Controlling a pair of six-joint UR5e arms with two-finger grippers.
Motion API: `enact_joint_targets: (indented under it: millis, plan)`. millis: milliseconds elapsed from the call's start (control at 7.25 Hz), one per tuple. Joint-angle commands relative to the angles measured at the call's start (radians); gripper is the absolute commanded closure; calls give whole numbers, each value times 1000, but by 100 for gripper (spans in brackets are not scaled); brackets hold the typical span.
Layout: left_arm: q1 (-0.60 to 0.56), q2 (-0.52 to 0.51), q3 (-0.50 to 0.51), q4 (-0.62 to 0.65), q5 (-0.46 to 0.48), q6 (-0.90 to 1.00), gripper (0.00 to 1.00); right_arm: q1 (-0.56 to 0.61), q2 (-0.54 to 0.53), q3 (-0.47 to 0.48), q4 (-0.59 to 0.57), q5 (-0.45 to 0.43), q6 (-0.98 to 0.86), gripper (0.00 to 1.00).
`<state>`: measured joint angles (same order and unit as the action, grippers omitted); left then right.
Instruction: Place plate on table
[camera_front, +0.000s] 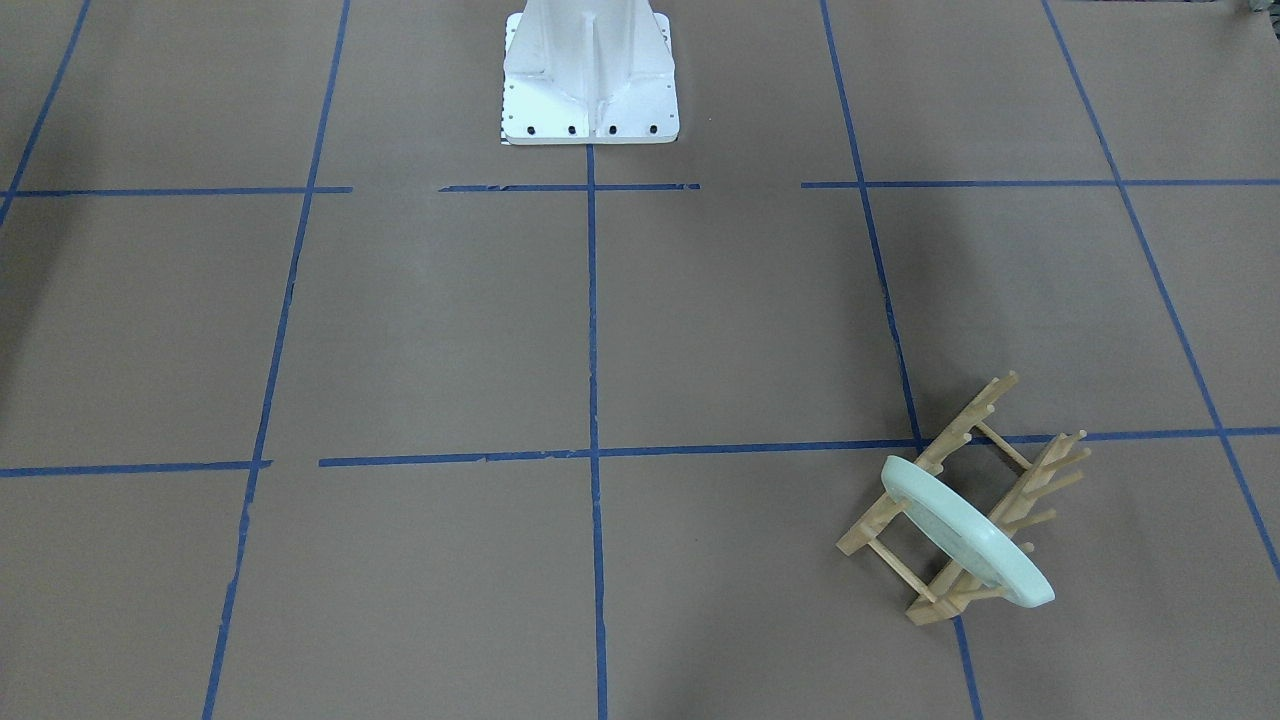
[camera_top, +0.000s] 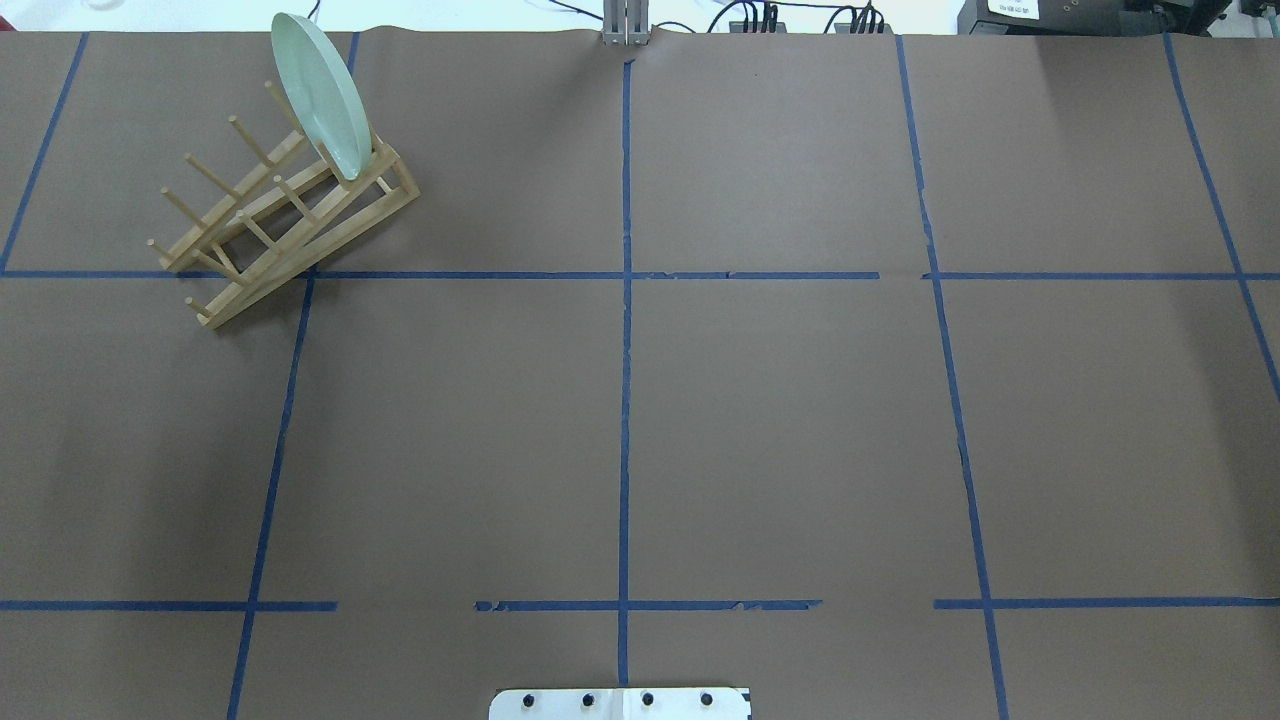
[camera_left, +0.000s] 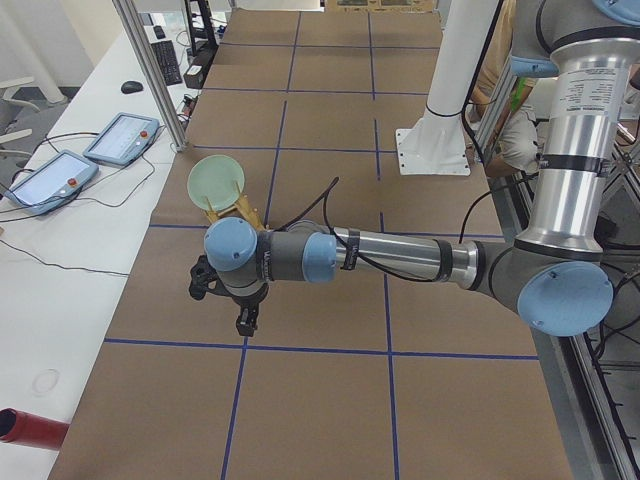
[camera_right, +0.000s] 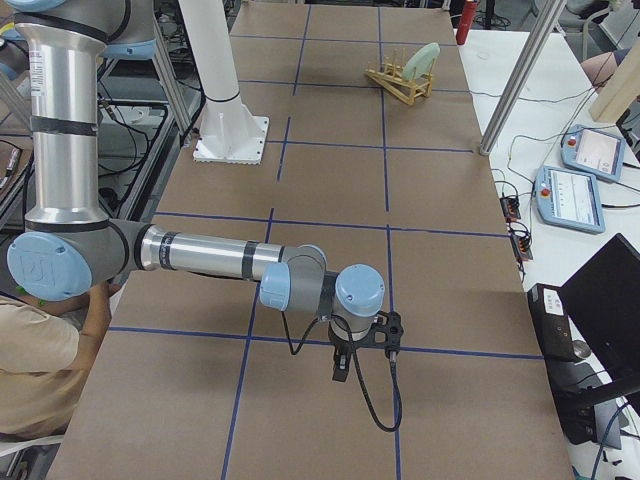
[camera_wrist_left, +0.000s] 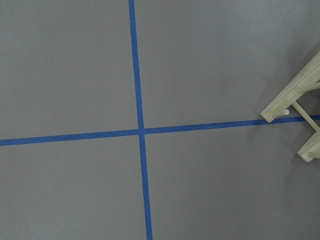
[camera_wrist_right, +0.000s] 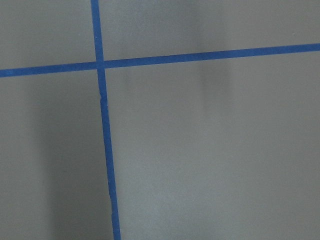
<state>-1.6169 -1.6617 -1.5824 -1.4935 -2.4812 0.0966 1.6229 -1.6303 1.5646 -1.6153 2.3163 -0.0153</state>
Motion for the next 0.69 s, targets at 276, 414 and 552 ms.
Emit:
enact_joint_targets:
  millis: [276, 414, 552]
  plan:
    - [0, 40, 12, -28, 5, -2, 0, 0, 0, 0, 0, 0, 0, 0]
    - [-4, 55, 18, -153, 55, -9, 0, 0, 1, 0, 0, 0, 0, 0]
    - [-6, 107, 37, -303, 54, -8, 0, 0, 1, -2, 0, 0, 0, 0]
